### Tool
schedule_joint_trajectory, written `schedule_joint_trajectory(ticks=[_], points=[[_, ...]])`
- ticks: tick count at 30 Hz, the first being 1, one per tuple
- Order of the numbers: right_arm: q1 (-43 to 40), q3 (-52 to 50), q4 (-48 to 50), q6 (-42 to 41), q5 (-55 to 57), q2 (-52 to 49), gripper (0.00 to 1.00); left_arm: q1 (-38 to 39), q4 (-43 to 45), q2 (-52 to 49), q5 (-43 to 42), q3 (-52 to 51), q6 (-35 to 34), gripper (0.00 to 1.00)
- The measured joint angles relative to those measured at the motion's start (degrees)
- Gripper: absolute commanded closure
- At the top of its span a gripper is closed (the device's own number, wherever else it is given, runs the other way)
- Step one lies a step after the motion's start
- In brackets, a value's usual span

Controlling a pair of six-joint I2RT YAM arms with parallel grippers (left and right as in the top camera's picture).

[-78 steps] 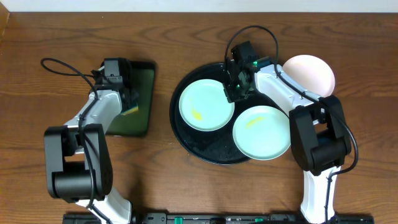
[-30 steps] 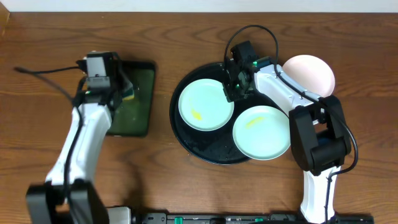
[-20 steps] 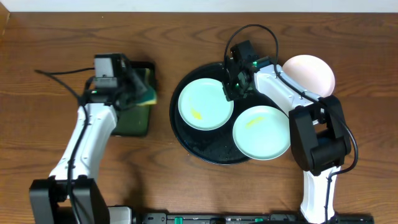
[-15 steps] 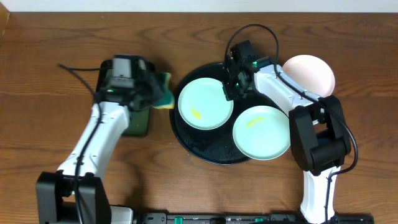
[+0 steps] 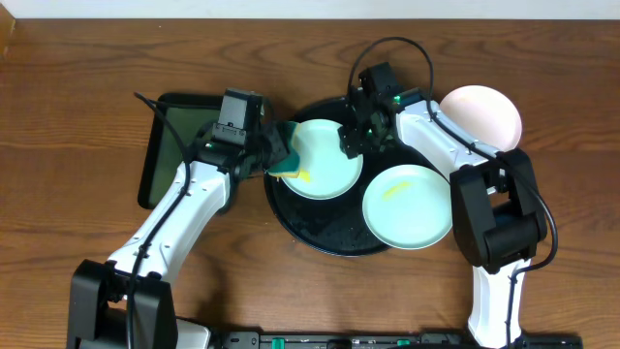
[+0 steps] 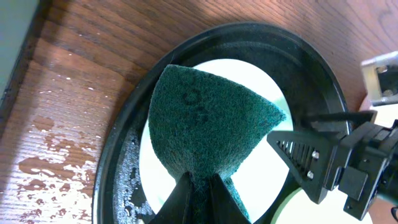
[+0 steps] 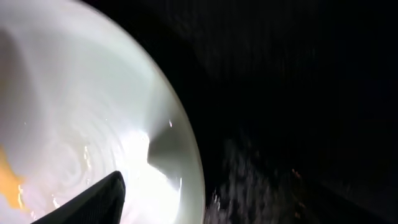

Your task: Clean dirty plates on tray and stack at the side

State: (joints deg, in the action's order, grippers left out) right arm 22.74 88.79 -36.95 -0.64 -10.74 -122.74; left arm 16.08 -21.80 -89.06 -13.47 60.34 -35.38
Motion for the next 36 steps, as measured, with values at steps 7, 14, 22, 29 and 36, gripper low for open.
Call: schedule_joint_trajectory(ticks=[7,14,22,29,36], points=[[0.02,0.2,7.3,8.96,-0.2,0.0,0.3,0.31,-0.22,0.0,0.26,0.0,-0.85,0.93],[0.11,0.2,9.38,11.96,-0.2,-0.09,0.35,0.9,-0.33,0.0,0.28,0.0,-1.05,0.93],[1.29,0.55,10.03,13.0,-1.33,-3.87,0.63,0.96,-0.33,0.0,0.31,0.0,-2.34,0.93],[1.31,1.25,8.52,12.63,-2.47,-3.96,0.95,0.96,-0.35,0.0,0.31,0.0,-2.36,0.93],[1.29,4.59,2.43,9.81,-2.49,-3.98,0.99,0.96,-0.35,0.0,0.31,0.0,-2.36,0.92]])
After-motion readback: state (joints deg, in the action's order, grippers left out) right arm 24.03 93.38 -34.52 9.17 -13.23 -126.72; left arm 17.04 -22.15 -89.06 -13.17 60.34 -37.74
